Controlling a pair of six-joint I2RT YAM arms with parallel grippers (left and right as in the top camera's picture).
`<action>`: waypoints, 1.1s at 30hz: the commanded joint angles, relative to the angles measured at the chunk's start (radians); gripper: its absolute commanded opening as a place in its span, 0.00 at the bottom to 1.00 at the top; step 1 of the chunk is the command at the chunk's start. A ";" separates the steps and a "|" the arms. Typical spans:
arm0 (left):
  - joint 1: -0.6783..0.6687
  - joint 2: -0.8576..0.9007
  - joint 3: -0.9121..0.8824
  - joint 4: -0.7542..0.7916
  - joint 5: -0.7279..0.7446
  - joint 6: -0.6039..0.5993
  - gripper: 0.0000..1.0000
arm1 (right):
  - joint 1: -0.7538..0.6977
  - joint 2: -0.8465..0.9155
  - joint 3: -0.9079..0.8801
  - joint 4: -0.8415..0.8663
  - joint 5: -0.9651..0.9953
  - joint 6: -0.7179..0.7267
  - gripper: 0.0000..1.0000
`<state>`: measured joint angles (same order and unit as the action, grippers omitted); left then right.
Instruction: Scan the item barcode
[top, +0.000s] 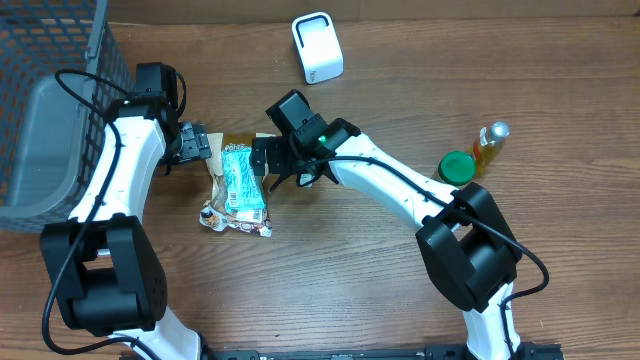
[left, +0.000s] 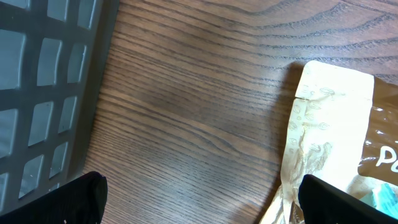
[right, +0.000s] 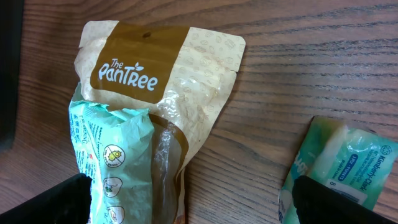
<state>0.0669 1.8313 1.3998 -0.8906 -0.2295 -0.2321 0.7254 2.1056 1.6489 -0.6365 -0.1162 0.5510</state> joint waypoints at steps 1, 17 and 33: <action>-0.004 -0.001 0.005 0.002 -0.013 0.004 1.00 | -0.005 -0.001 -0.014 0.007 -0.005 0.007 1.00; -0.004 -0.001 0.005 0.002 -0.013 0.004 1.00 | -0.006 -0.001 -0.046 0.029 0.006 0.006 1.00; -0.004 -0.001 0.005 0.002 -0.013 0.004 1.00 | -0.136 -0.007 -0.031 -0.132 0.033 -0.001 1.00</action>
<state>0.0669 1.8313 1.3998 -0.8909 -0.2295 -0.2321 0.6243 2.1056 1.6135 -0.7536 -0.1062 0.5499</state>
